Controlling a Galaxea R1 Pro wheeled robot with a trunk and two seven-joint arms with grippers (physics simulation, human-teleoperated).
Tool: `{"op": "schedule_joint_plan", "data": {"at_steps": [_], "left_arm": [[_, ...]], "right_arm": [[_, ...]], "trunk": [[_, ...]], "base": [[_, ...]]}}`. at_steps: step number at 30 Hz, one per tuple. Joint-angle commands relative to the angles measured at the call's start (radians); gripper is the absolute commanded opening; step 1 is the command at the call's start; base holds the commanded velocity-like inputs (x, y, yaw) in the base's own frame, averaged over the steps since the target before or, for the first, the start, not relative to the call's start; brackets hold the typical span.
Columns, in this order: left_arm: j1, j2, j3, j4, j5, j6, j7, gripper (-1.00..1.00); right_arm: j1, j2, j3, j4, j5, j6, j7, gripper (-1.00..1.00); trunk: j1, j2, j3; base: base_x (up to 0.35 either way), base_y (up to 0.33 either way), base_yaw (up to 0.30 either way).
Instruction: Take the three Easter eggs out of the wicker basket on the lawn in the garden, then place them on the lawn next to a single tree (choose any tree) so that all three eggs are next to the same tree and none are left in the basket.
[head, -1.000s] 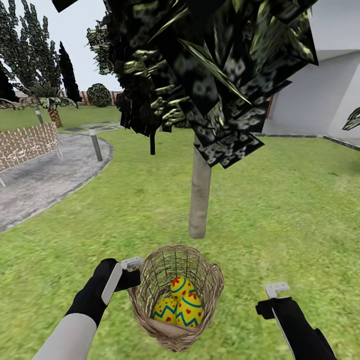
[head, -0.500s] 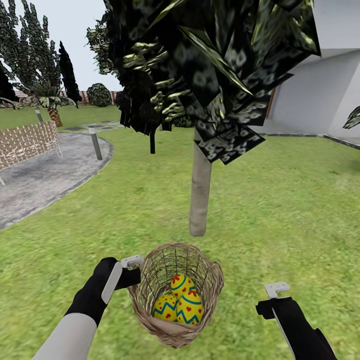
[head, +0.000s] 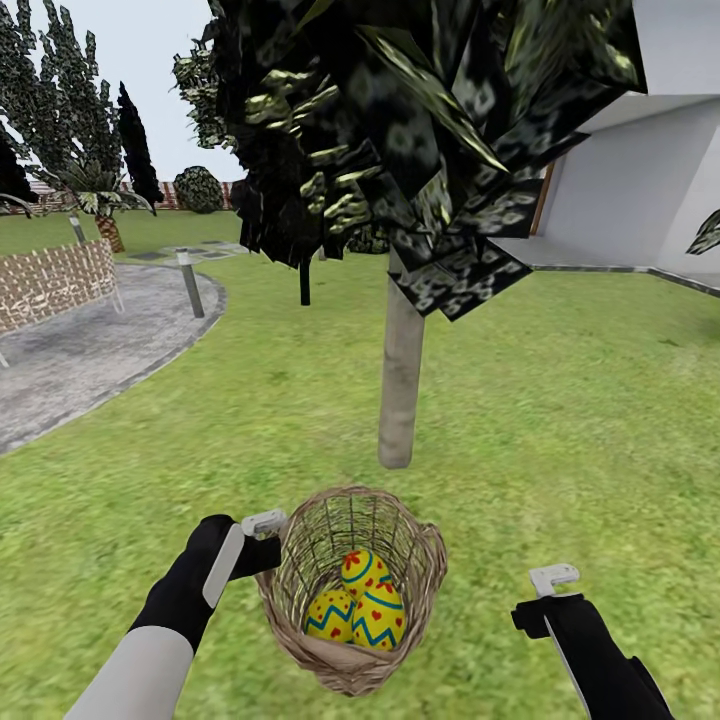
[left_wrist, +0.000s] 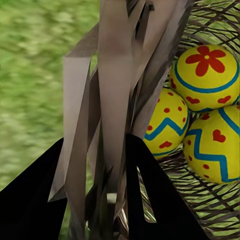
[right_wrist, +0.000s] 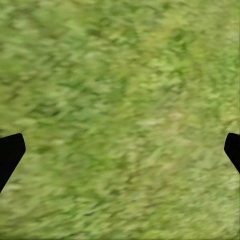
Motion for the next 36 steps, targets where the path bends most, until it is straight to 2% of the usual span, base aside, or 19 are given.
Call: {"op": "schedule_joint_plan", "data": {"at_steps": [1, 7, 36], "left_arm": [[-0.001, -0.001, 0.003, -0.001, 0.025, 0.002, 0.009, -1.00], [-0.001, 0.001, 0.004, 0.004, 0.025, 0.004, 0.009, -1.00], [-0.001, 0.003, 0.007, 0.000, 0.025, 0.007, 0.009, -1.00]], "right_arm": [[0.000, 0.000, -0.002, -0.002, 0.010, 0.004, 0.010, 1.00], [0.000, 0.002, -0.001, -0.007, 0.010, 0.004, 0.011, 1.00], [0.000, 0.001, -0.002, -0.004, 0.010, 0.004, 0.010, 1.00]], "trunk": [[0.000, 0.000, -0.001], [0.000, 0.000, -0.001], [0.000, 0.000, -0.001]], "base": [[0.000, 0.000, 0.000], [0.083, 0.000, 0.000], [0.321, 0.000, 0.000]]}}
